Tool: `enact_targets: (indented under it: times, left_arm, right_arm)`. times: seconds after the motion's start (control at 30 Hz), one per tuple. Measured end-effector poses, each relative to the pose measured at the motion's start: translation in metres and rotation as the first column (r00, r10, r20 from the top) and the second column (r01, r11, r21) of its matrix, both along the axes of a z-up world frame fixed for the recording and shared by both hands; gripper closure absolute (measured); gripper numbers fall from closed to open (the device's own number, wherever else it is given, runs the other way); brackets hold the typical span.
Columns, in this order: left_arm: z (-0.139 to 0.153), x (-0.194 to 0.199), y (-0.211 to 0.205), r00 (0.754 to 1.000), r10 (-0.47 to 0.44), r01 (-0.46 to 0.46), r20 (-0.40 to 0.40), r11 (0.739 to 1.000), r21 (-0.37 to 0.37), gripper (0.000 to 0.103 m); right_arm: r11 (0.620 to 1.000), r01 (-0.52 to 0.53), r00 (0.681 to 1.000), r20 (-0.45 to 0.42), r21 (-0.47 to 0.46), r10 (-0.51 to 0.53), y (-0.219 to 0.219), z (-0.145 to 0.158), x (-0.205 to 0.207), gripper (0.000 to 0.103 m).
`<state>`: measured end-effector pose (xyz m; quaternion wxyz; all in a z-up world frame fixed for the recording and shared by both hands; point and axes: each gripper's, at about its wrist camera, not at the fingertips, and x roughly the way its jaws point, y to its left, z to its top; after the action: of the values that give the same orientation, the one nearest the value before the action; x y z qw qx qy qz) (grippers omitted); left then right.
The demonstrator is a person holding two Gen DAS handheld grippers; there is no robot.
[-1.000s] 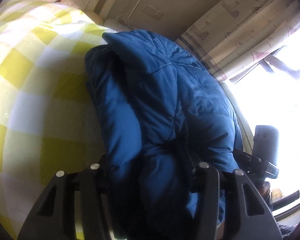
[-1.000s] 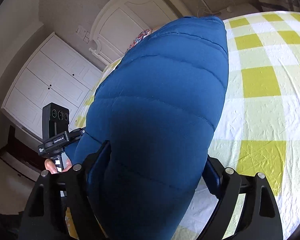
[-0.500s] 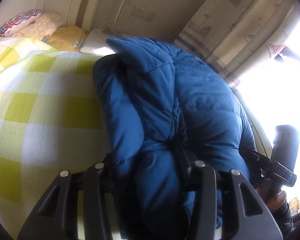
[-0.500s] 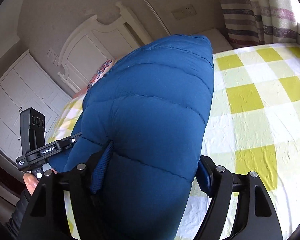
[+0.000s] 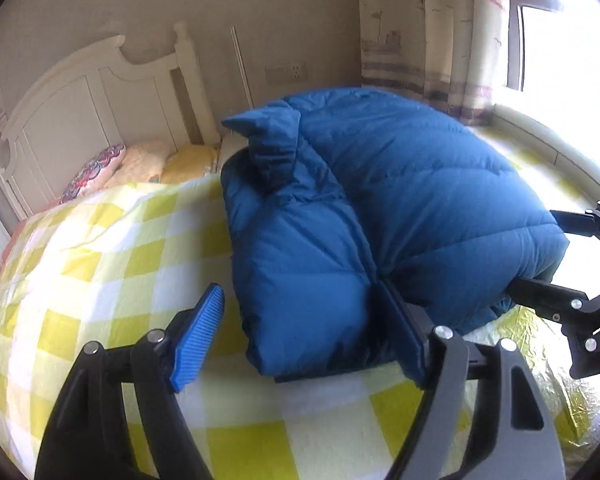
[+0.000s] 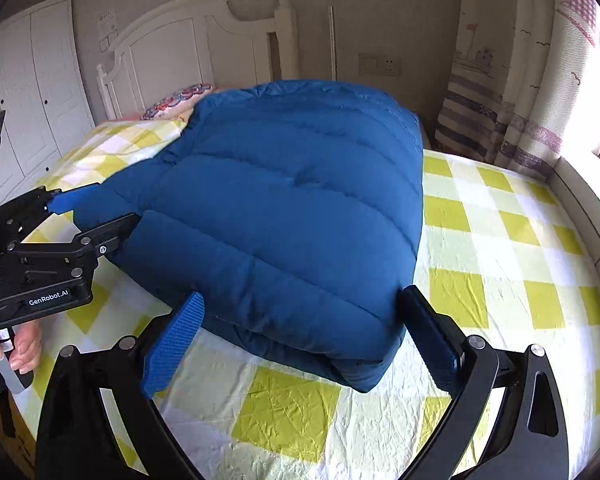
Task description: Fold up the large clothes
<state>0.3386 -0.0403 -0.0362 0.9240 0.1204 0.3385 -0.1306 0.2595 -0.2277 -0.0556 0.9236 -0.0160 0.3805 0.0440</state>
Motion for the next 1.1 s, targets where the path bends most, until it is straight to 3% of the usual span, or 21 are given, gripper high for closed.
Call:
enact_targets:
  times: [0.07, 0.13, 0.17, 0.23, 0.3, 0.4, 0.6, 0.73, 0.9, 1.1]
  left_arm:
    - [0.007, -0.007, 0.021, 0.997, 0.051, -0.056, -0.053, 0.993, -0.104, 0.026]
    - [0.023, -0.026, 0.038, 0.994, 0.101, -0.106, -0.037, 0.981, -0.164, 0.025]
    - [0.031, -0.044, 0.045, 0.991, 0.130, -0.128, 0.002, 0.976, -0.179, 0.022]
    - [0.049, -0.083, 0.055, 0.982, 0.165, -0.139, 0.094, 0.961, -0.238, 0.003]
    - [0.065, -0.122, 0.056, 0.959, 0.205, -0.150, 0.196, 0.953, -0.264, 0.002]
    - [0.080, -0.165, 0.044, 0.929, 0.221, -0.158, 0.296, 0.962, -0.223, 0.002]
    - [0.075, -0.218, 0.022, 0.926, 0.192, -0.156, 0.325, 0.979, -0.133, 0.002]
    - [0.064, -0.244, 0.007, 0.891, 0.205, -0.196, 0.406, 0.979, -0.064, 0.002]
    - [0.061, -0.259, 0.007, 0.905, 0.189, -0.156, 0.382, 0.981, -0.117, 0.002]
    - [0.063, -0.260, 0.010, 0.918, 0.192, -0.158, 0.347, 0.980, -0.125, 0.002]
  right_arm:
    - [0.998, -0.012, 1.000, 0.023, 0.069, 0.010, -0.005, 0.009, -0.027, 0.011]
    - [0.997, 0.008, 0.995, 0.095, 0.072, -0.015, -0.009, 0.023, -0.061, 0.013]
    - [0.997, 0.017, 0.991, 0.133, 0.072, -0.026, -0.010, 0.031, -0.078, 0.013]
    - [0.995, 0.037, 0.977, 0.204, 0.089, -0.054, -0.009, 0.045, -0.110, 0.012]
    - [0.994, 0.073, 0.957, 0.274, 0.081, -0.093, -0.004, 0.057, -0.134, 0.010]
    - [0.991, 0.120, 0.929, 0.345, 0.055, -0.132, 0.008, 0.067, -0.159, 0.006]
    - [0.985, 0.169, 0.902, 0.396, 0.038, -0.170, 0.026, 0.068, -0.198, 0.006]
    - [0.986, 0.169, 0.900, 0.408, -0.002, -0.154, 0.035, 0.061, -0.213, 0.006]
    - [0.983, 0.180, 0.892, 0.428, -0.031, -0.149, 0.040, 0.059, -0.225, 0.006]
    - [0.985, 0.171, 0.891, 0.429, -0.014, -0.148, 0.040, 0.067, -0.229, 0.006]
